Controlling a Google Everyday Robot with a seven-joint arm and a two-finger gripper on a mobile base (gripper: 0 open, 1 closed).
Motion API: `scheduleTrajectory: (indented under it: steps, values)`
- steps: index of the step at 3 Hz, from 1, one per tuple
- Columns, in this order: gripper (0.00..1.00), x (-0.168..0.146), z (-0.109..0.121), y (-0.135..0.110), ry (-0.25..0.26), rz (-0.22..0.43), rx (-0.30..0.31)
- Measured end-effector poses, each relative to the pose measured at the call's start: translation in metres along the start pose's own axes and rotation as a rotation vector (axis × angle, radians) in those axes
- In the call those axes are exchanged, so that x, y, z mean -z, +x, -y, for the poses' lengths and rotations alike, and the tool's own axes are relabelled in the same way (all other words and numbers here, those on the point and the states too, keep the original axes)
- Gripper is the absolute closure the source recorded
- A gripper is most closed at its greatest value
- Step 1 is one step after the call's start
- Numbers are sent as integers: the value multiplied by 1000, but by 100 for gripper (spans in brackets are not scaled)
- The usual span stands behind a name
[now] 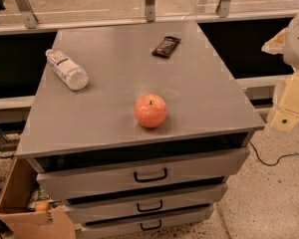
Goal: Pick apple
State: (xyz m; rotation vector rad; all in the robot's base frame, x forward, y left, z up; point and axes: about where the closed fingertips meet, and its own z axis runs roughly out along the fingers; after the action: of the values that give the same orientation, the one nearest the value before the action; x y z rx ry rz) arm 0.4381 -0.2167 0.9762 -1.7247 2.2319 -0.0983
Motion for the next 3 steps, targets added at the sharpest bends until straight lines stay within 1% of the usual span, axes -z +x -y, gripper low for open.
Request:
scheduleTrajectory:
  steps: [1, 2, 3]
  values:
    - [0, 0, 0, 0, 0, 0, 0]
    - [0, -7, 0, -4, -5, 24, 4]
    - [0, -38, 1, -22, -52, 104, 12]
